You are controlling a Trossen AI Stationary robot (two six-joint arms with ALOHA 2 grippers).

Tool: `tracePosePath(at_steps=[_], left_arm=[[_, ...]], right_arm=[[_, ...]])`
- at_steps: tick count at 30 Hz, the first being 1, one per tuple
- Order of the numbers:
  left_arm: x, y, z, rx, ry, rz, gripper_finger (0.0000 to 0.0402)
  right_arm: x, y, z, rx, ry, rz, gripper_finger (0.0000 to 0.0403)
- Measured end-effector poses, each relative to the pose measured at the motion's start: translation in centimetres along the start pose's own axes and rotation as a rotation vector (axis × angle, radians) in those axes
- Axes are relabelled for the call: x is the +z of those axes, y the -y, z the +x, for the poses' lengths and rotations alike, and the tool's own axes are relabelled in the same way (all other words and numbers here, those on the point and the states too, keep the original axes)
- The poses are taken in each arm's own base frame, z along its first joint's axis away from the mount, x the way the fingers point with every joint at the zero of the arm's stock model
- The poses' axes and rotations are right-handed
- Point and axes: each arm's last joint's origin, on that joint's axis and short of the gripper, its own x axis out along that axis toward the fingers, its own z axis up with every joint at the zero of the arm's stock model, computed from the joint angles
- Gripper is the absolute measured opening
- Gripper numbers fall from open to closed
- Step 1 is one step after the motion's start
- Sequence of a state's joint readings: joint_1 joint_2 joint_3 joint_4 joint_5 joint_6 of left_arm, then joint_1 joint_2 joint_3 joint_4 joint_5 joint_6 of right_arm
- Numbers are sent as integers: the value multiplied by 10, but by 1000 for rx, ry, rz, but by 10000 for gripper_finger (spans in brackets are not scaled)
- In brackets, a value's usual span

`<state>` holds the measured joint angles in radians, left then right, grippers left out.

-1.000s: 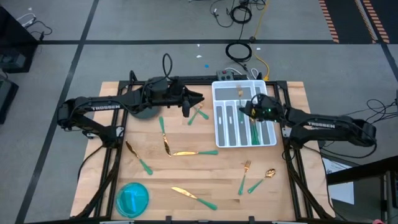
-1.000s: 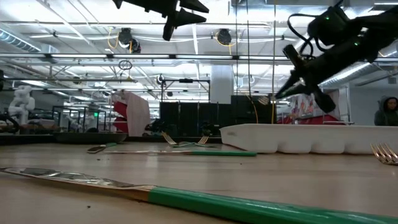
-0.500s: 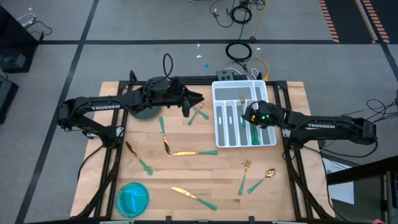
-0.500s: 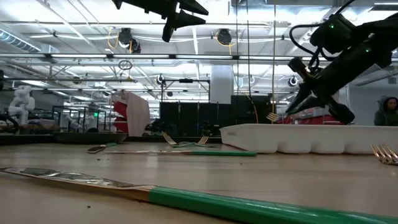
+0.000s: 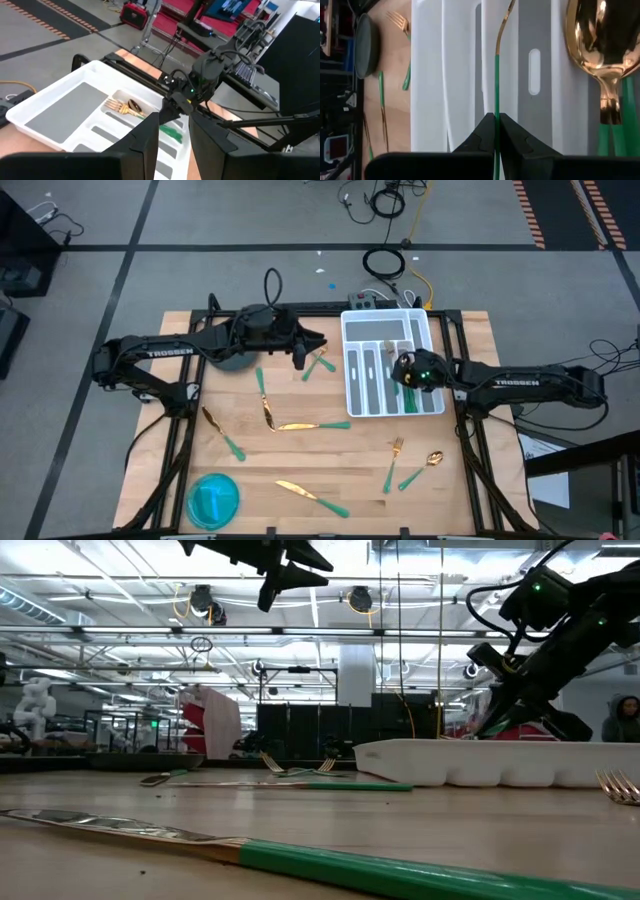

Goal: Sort silverware
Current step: Put the green fork into the white silverware organizer

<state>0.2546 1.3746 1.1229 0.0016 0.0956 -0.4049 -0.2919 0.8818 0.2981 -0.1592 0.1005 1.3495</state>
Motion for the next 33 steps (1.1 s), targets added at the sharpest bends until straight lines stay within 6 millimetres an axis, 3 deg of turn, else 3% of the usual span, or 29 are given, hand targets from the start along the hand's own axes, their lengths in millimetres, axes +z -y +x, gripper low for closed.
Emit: tracePosePath(at_steps=[24,33], left_arm=[[-1,0,0,4,-8,-2,113],[-2,0,0,7,-21,-8,113]], right_arm=[[-8,6,24,-80,-149,-30,1],[-9,8,27,-104,-158,-38,48]])
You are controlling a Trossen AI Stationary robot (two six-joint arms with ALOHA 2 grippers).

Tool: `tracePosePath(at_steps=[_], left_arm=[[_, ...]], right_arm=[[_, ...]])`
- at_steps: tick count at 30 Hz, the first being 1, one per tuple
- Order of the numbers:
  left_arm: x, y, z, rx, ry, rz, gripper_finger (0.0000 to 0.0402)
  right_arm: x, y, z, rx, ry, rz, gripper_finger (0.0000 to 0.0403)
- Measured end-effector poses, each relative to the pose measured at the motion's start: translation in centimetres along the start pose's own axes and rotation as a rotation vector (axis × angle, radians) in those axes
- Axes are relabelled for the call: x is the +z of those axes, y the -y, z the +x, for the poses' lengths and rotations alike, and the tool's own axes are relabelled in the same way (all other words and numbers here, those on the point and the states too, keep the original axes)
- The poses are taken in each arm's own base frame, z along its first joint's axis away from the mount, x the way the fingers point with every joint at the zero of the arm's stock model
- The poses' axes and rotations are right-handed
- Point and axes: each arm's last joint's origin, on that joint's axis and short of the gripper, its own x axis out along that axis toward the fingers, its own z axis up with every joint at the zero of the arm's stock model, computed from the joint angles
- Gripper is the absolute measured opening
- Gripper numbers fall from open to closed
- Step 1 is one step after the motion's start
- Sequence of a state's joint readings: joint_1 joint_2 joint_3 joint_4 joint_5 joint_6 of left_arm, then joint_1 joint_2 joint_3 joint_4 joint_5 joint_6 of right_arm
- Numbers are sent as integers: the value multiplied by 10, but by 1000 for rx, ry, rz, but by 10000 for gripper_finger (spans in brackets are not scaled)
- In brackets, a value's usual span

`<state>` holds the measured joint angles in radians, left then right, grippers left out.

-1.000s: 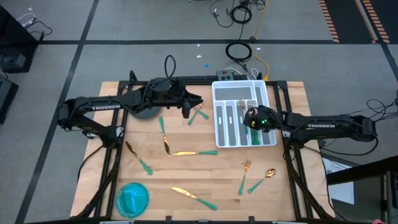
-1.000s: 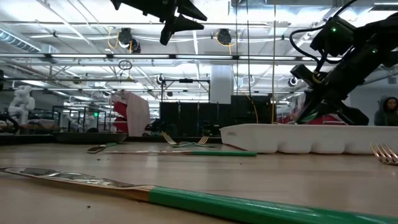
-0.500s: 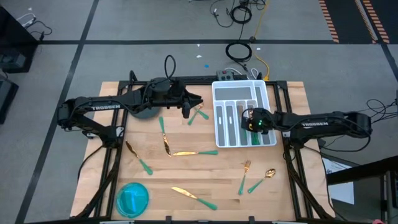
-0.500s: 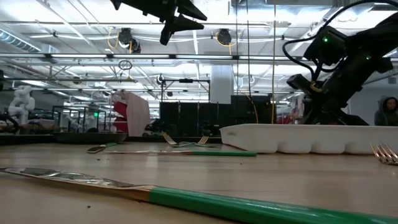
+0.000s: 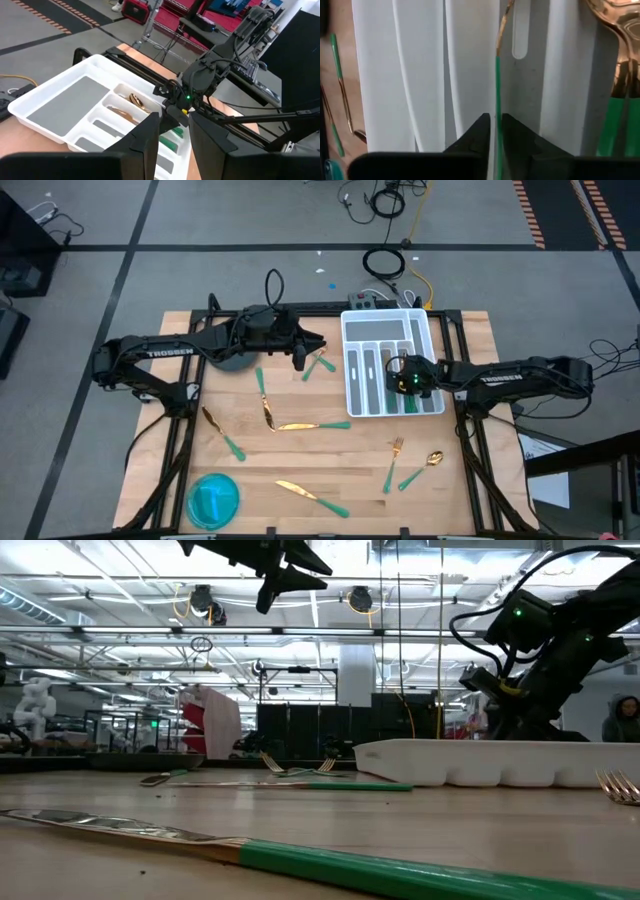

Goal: Sort silverware
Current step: Put the green fork into the white silverware organizer

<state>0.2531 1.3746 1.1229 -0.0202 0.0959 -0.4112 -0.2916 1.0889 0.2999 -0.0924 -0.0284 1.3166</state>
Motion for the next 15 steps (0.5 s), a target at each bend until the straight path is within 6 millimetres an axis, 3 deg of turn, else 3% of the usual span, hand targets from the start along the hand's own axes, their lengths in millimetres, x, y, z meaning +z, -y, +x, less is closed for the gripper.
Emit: tracePosePath(at_steps=[8,15], left_arm=[[0,0,0,1,-2,0,113],[-2,-1,0,11,-25,-2,113]], right_arm=[[0,-1,0,8,-2,-13,107],[0,-4,-5,33,-16,-61,122]])
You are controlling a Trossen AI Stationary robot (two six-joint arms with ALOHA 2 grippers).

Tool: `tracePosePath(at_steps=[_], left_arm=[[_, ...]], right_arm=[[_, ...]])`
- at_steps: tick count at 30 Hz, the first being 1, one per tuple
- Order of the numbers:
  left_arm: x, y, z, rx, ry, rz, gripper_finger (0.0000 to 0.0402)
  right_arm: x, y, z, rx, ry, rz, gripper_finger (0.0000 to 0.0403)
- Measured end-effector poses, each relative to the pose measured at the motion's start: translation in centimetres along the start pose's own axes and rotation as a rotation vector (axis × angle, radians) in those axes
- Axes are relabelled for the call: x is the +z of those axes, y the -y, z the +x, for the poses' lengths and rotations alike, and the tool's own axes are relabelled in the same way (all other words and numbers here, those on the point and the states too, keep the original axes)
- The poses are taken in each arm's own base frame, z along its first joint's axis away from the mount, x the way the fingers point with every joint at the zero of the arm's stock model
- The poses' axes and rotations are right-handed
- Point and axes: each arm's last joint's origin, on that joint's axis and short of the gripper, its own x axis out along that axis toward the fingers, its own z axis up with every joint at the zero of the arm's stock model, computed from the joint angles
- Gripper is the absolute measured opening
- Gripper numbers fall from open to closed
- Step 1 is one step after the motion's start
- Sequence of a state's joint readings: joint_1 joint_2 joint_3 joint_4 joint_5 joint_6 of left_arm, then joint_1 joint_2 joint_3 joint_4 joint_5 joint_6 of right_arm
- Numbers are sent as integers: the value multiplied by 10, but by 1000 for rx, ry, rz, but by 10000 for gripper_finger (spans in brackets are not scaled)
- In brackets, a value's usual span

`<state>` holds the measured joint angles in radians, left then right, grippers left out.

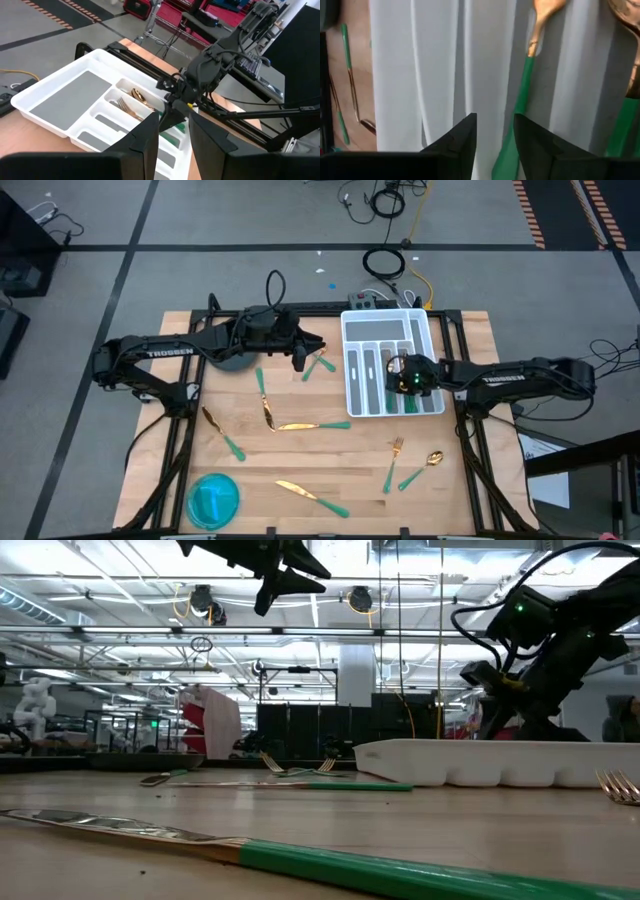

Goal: Sort silverware
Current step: Put the green fork into the white silverware organizer

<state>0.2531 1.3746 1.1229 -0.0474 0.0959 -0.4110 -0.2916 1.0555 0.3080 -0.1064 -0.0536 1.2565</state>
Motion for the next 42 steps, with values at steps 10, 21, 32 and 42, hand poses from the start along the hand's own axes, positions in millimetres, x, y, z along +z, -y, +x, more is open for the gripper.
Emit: tracePosePath(at_steps=[10,21,32,42], left_arm=[[-1,-1,0,23,-5,0,113],[-49,-44,19,585,-266,-151,113],[-104,-88,90,619,-359,-310,113],[-110,-91,101,385,-518,188,113]], right_arm=[[9,-33,-30,-122,-36,-243,121],[31,-102,-114,-341,201,-581,120],[40,-131,-159,-298,321,-649,120],[37,-123,-164,-331,289,-666,120]])
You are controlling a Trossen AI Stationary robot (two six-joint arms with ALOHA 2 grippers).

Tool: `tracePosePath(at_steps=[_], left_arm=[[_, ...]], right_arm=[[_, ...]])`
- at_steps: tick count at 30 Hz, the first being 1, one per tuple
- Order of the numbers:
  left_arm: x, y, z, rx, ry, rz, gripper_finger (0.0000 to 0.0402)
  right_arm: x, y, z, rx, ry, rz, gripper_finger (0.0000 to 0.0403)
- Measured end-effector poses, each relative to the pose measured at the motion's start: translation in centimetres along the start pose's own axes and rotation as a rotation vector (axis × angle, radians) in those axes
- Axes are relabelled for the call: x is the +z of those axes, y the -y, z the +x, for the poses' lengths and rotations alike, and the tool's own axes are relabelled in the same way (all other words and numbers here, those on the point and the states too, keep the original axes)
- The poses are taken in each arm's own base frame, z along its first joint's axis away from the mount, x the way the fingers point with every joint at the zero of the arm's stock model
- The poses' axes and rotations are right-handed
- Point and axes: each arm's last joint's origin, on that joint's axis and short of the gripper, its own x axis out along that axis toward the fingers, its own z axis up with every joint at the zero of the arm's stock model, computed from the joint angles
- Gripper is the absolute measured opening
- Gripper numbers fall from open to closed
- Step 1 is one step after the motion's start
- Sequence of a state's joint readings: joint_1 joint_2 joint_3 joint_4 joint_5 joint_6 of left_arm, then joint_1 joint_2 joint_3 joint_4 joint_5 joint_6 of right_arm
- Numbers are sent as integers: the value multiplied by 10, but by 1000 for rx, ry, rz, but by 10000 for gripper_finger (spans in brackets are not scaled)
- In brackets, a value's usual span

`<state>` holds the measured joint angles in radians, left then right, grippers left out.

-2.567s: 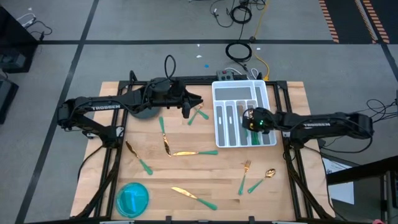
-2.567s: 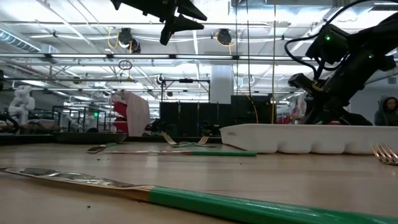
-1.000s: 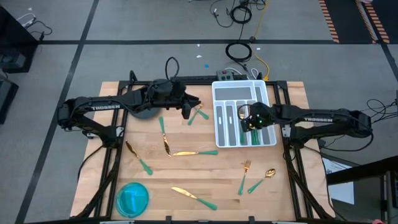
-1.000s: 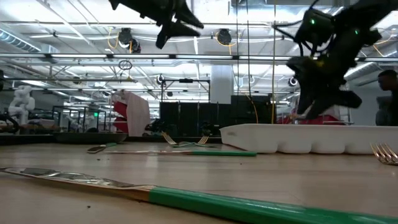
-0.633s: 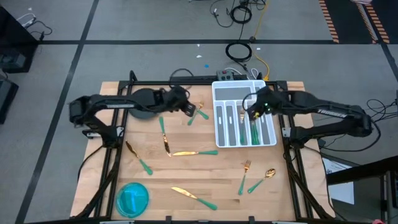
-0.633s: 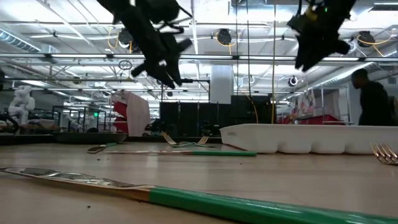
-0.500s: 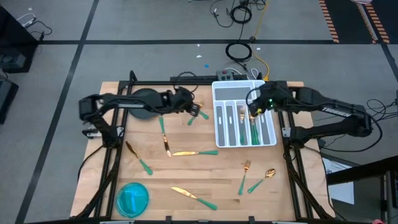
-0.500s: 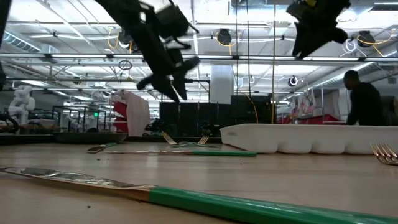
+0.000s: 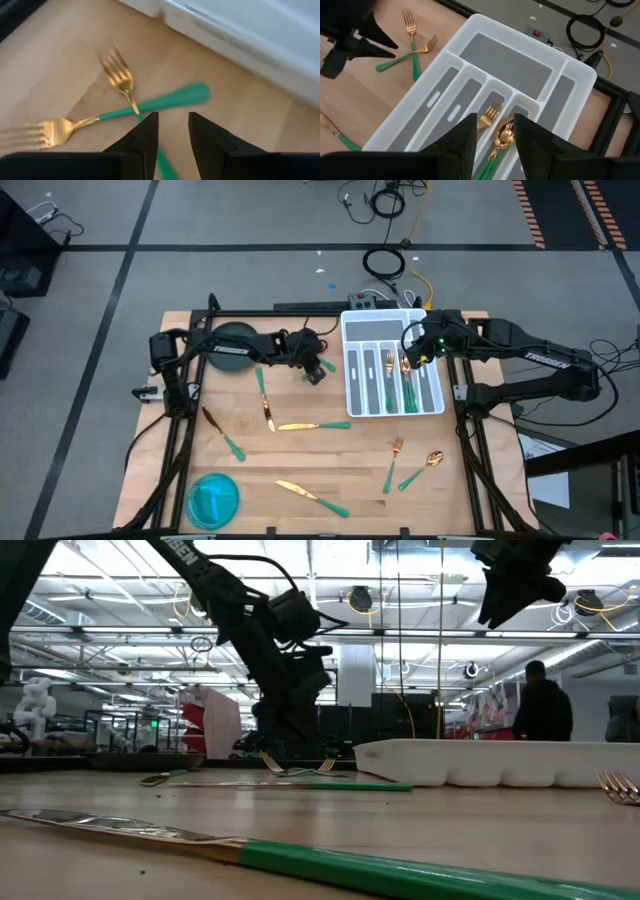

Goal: Sort silverware
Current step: Put the green fork into the white silverware organizer

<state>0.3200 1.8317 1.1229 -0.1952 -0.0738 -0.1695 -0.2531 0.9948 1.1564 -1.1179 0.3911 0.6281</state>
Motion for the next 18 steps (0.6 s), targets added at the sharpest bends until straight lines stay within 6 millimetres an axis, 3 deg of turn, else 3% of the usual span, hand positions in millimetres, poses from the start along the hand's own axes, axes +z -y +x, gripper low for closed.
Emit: tracePosePath(at_steps=[5,9,18], left_arm=[[-8,-11,-1,-46,-108,280,113],[-10,-26,-4,-64,-198,351,113],[29,-41,-21,-91,-107,525,113]], right_arm=[[-1,2,-4,12,9,5,120],[-1,5,-7,20,20,3,120],[-2,7,-12,29,33,-4,120]])
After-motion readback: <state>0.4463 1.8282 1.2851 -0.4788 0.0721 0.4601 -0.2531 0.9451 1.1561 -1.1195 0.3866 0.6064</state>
